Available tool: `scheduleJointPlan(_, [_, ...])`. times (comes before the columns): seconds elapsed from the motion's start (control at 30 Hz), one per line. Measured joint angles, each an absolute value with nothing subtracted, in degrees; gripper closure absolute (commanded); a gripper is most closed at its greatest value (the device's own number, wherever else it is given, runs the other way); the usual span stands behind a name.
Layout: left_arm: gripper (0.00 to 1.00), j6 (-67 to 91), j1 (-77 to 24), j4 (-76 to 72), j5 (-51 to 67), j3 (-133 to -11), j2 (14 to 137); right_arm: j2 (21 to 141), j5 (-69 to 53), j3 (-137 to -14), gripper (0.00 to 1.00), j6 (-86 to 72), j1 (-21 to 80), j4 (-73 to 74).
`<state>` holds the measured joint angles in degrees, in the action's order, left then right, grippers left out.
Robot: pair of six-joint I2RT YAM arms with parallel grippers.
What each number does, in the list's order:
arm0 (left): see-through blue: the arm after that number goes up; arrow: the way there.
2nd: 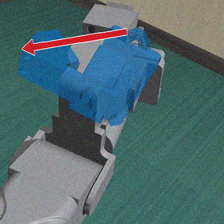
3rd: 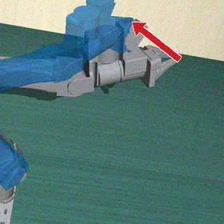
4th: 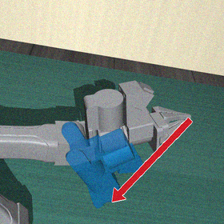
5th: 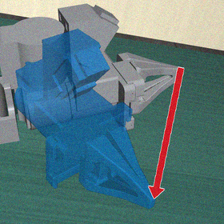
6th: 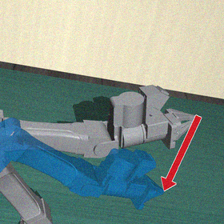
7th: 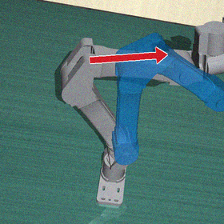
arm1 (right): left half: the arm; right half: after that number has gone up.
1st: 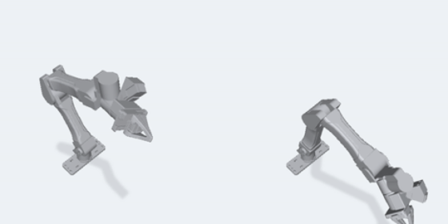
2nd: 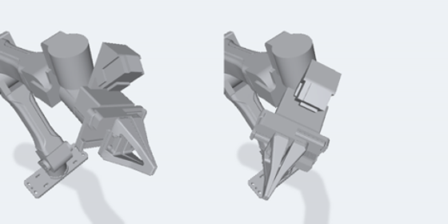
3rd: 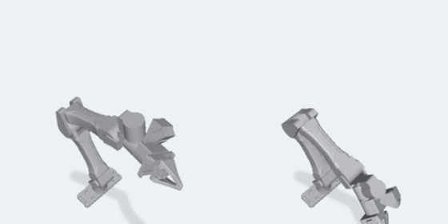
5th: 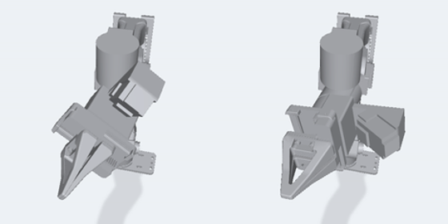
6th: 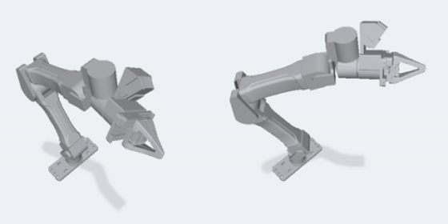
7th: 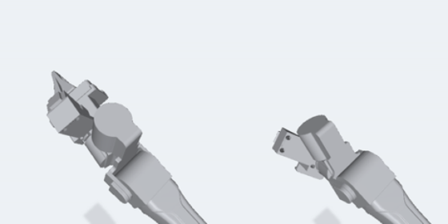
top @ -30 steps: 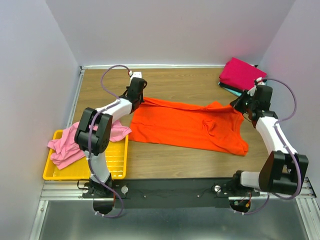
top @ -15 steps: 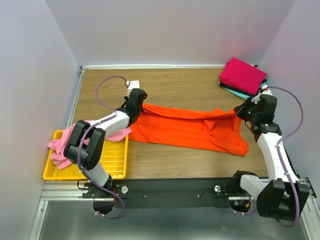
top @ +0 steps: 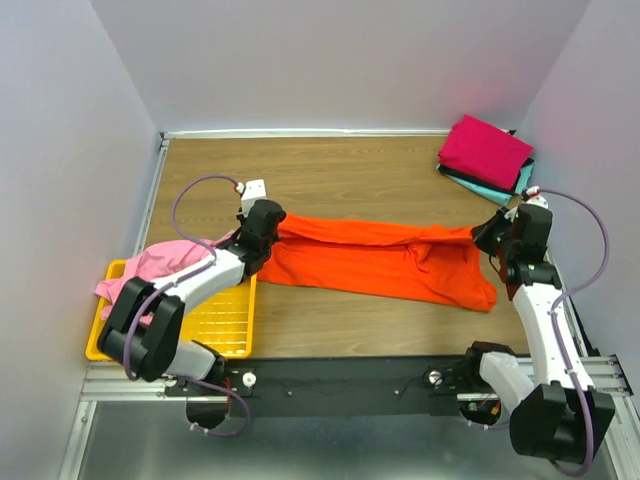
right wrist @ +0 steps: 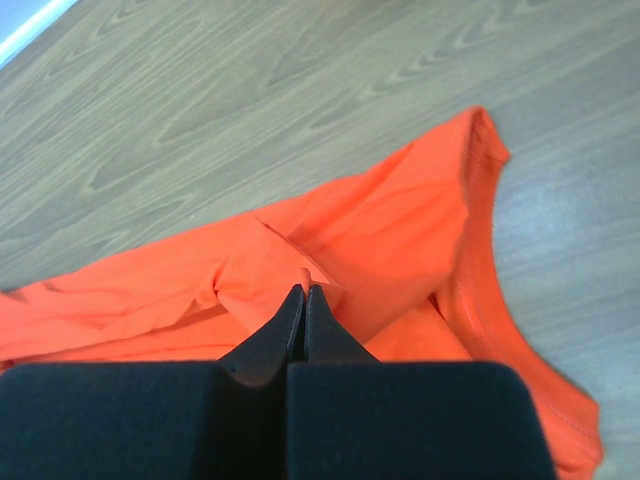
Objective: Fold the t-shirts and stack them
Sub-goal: Fold the tshirt
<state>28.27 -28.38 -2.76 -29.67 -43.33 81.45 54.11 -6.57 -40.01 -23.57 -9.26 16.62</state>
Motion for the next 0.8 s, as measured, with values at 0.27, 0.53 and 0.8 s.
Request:
scheduleJointPlan(0.27, [0.11, 31.24, -31.07, 0.86, -31.38, -36.88, 68.10, 42.33, 0.23, -35.29, 0.34, -26.46, -9.17, 18.24])
scheduleJointPlan(0.53, [0.11, 30.39, -34.74, -2.94, -31.66, -37.85, 61.45, 37.82, 1.17, -36.42, 0.32, -27.40, -9.17, 18.09])
scheduleJointPlan(0.8, [0.03, 25.96, -35.03, -12.03, -27.31, -45.45, 79.11, 53.15, -3.55, -36.18, 0.34, -27.68, -7.01, 13.08])
